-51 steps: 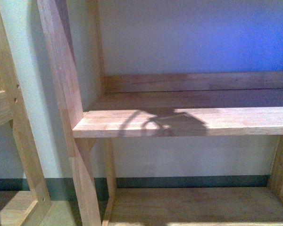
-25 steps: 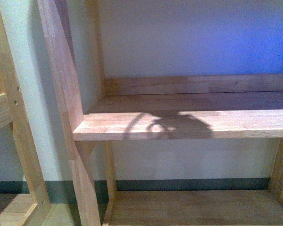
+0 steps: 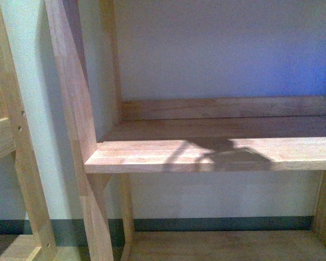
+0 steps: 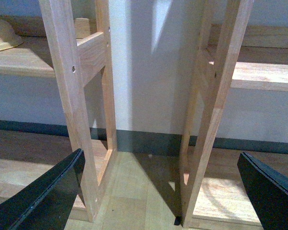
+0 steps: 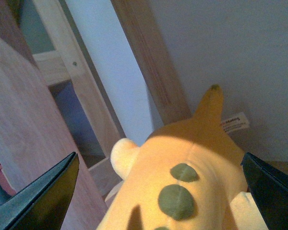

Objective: Put away toys

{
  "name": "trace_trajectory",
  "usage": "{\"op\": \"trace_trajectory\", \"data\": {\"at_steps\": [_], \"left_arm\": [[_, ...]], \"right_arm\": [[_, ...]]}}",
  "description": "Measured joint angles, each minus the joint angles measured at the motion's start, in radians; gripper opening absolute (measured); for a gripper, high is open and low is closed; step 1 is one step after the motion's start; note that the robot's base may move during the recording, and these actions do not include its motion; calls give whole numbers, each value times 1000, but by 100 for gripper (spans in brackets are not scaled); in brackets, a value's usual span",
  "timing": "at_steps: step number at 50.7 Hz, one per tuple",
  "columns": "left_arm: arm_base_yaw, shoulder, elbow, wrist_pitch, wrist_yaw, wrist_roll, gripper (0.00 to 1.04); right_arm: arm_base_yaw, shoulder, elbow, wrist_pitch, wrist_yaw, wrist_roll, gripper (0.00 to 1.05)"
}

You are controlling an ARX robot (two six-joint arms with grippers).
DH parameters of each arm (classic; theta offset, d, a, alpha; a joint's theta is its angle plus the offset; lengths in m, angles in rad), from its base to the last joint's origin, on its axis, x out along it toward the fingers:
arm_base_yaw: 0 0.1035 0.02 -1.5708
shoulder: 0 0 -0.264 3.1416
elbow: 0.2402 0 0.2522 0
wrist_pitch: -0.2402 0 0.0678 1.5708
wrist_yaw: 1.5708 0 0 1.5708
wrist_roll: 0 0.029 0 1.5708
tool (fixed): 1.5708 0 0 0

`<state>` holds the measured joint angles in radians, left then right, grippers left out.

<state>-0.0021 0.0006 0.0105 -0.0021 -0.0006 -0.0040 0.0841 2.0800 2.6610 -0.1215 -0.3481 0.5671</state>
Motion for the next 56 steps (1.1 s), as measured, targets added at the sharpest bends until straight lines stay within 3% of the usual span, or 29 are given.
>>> {"op": "trace_trajectory", "data": {"at_steps": [21, 38, 47, 51, 56], "left_arm": [[0, 0, 0, 0, 0, 0, 99], [0, 0, 0, 0, 0, 0, 99], [0, 0, 0, 0, 0, 0, 99], [0, 0, 0, 0, 0, 0, 99], [0, 0, 0, 0, 0, 0, 99]], "right_arm": [[-17, -534, -770, 224, 125, -232, 104], [-20, -1036, -1416, 277, 188, -437, 104], [-69, -1284, -1755, 252, 245, -480, 104], [-83, -1365, -1810, 55, 343, -523, 89], [-82, -1457, -1976, 81, 346, -546, 69]]}}
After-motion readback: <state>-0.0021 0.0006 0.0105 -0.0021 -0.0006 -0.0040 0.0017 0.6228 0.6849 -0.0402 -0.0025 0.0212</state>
